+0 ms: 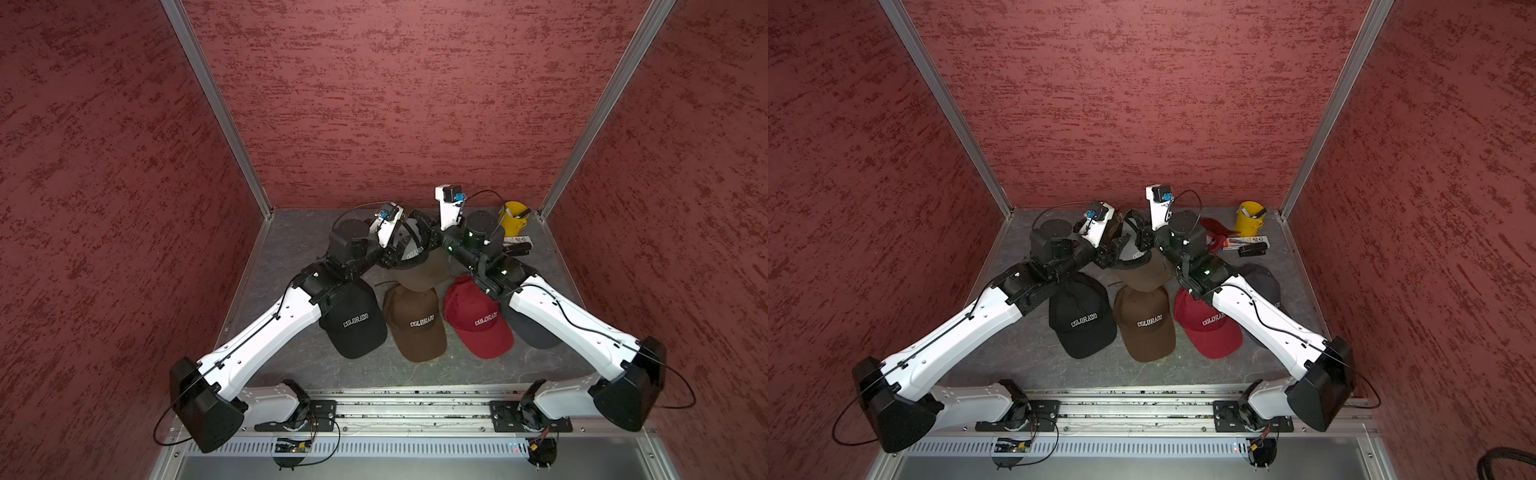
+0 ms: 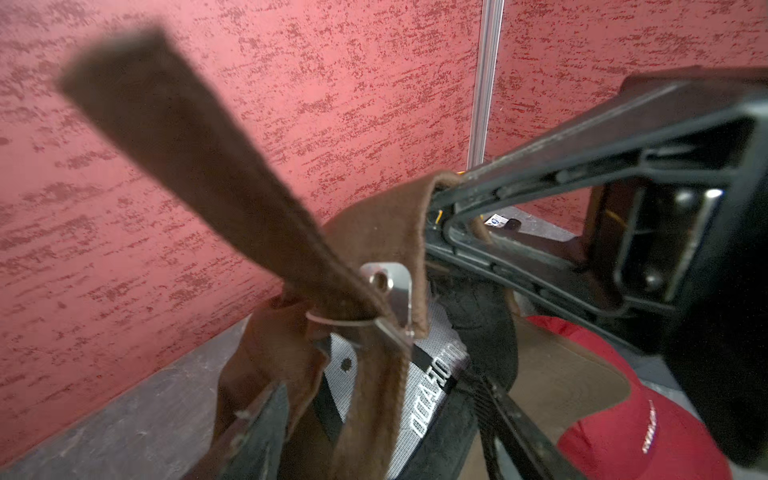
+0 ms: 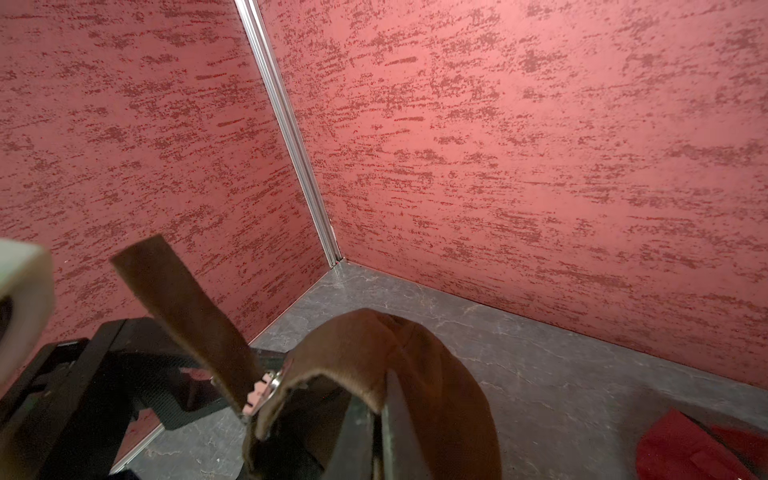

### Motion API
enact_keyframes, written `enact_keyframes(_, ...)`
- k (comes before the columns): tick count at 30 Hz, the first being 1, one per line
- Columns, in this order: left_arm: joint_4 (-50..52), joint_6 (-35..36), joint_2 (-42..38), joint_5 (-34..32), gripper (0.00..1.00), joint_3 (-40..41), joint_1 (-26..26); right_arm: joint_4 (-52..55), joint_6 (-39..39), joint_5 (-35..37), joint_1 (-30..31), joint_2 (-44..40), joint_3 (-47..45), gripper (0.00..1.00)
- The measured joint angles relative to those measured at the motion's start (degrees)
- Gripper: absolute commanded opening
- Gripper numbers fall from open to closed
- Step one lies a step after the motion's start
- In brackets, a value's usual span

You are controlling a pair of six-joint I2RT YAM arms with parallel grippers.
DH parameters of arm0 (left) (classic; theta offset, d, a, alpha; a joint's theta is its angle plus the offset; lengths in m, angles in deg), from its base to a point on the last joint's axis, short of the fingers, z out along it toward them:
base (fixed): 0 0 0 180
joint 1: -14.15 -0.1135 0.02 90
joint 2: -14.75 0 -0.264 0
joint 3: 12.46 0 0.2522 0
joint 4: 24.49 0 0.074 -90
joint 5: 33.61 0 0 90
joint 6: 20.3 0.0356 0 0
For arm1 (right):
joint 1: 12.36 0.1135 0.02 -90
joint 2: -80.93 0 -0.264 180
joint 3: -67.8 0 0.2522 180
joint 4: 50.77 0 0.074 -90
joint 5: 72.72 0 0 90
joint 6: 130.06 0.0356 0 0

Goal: Open the adjustable buckle of the baseball cap
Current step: Pull the adjustable strap on the baseball cap.

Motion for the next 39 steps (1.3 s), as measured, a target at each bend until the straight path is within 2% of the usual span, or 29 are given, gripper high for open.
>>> enact_keyframes(5, -1.2, 0.7, 0.0, -1.0, 0.25, 0.0, 0.0, 0.0, -0.2, -0.7, 0.0, -0.8, -0.1, 0.0)
enact_keyframes(7, -1.5, 1.0, 0.0, -1.2, 0.15, 0.0, -0.1, 0.0, -0.6, -1.2, 0.0, -1.1, -0.4, 0.0)
enact_keyframes(11, -1.6, 1.6, 0.0, -1.2, 0.0, 0.0, 0.0, 0.1, -1.5, -1.9, 0.0, -1.5, -1.3, 0.0)
enact_keyframes(14, -1.2, 2.0, 0.0, -0.7, 0.0, 0.0, 0.0, 0.1, -2.7, -2.3, 0.0, -1.8, -2.0, 0.01)
enact_keyframes(20, 0.8, 1.9, -0.1, 2.7, 0.0, -0.6, 0.3, 0.3, -6.8, -2.8, 0.0, -3.3, -4.3, 0.3)
enact_keyframes(23, 2.3, 1.8, -0.1, 5.1, 0.0, -2.0, 0.4, 0.4, -9.7, -3.4, 0.0, -3.7, -4.4, 0.36)
enact_keyframes(32, 6.6, 1.8, 0.3, 9.4, 0.0, -6.3, 0.4, 1.3, -15.7, -4.9, 0.0, -4.0, -4.4, 0.34)
enact_keyframes(35, 7.7, 1.8, 1.4, 10.4, 0.0, -7.6, 0.4, 1.1, -17.0, -5.8, 0.0, -4.0, -4.4, 0.29)
enact_keyframes(39, 8.8, 1.8, 3.0, 11.0, 0.0, -8.6, 0.4, 1.1, -18.4, -6.8, 0.0, -4.0, -4.4, 0.14)
